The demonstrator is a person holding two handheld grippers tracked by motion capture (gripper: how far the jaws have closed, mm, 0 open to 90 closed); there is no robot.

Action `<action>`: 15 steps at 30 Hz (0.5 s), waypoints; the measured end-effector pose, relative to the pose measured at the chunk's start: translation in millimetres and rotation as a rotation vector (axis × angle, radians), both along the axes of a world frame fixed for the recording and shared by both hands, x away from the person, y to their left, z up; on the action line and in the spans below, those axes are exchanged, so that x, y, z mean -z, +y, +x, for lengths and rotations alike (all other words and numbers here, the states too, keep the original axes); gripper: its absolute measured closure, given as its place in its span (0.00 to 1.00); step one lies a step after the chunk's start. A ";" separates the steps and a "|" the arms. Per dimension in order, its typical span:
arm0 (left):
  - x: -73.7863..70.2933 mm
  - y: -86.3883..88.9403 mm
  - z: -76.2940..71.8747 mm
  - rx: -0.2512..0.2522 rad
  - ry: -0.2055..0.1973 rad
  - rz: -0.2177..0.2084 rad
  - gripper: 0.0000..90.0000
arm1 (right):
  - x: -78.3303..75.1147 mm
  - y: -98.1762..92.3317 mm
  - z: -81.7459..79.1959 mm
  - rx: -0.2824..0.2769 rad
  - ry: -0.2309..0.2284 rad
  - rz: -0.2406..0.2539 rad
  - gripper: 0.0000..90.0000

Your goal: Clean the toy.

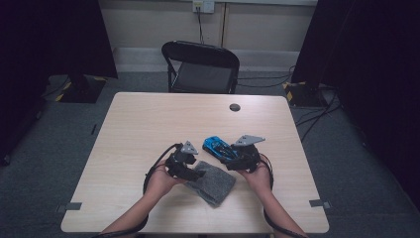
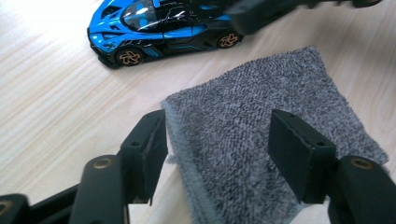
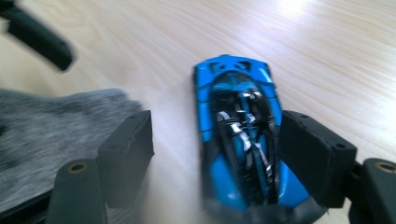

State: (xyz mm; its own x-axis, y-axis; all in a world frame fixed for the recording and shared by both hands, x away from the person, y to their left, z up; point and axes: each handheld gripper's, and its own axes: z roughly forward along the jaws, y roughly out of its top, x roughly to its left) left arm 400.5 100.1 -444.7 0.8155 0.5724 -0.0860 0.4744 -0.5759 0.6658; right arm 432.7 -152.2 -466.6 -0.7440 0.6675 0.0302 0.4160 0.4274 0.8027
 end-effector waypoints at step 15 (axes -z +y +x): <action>4.6 18.4 9.6 0.006 -0.012 -0.103 0.20 | -5.6 11.8 -68.0 -0.132 0.030 -0.024 0.29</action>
